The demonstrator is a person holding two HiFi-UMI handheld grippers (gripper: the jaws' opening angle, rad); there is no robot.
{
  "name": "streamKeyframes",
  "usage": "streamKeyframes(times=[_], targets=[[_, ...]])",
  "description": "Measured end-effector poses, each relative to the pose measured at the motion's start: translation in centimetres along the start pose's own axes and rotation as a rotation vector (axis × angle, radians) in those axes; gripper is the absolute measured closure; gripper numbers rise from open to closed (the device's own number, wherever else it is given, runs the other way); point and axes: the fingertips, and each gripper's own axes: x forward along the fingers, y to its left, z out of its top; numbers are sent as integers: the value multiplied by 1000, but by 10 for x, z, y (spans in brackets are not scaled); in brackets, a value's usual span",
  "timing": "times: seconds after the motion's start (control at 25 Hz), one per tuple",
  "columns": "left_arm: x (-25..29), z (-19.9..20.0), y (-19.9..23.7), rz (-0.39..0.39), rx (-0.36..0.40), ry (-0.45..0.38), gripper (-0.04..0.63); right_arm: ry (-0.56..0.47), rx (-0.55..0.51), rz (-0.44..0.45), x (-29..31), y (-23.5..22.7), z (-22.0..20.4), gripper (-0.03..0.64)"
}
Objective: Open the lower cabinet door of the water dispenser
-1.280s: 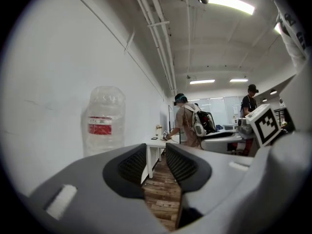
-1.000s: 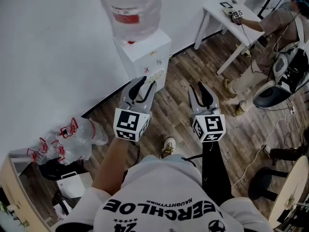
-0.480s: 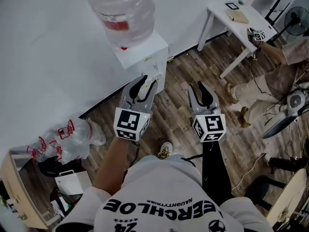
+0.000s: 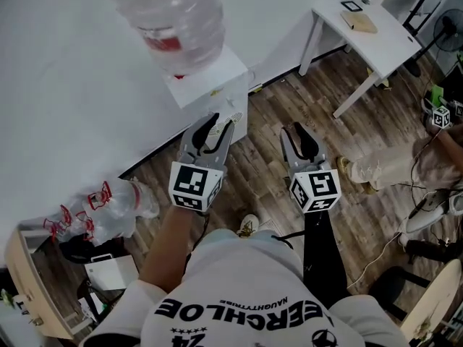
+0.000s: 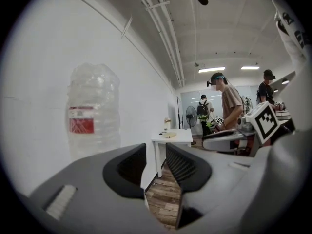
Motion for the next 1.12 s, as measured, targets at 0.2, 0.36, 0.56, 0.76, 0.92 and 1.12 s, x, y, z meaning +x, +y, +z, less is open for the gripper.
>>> streamKeyframes(times=[0.2, 0.36, 0.56, 0.76, 0.92, 1.12], targets=[[7, -3, 2, 3, 8, 13, 457, 17, -7, 12, 8, -4, -6, 495], [9, -4, 8, 3, 8, 16, 454, 21, -8, 10, 20, -5, -9, 495], [13, -9, 25, 0, -8, 8, 454, 44, -8, 16, 38, 2, -19, 495], [24, -21, 45, -39, -8, 15, 451, 83, -12, 13, 64, 15, -32, 495], [35, -31, 59, -89, -21, 31, 451, 129, -64, 7, 85, 27, -39, 495], [51, -47, 69, -166, -10, 40, 451, 202, -111, 7, 113, 42, -63, 495]])
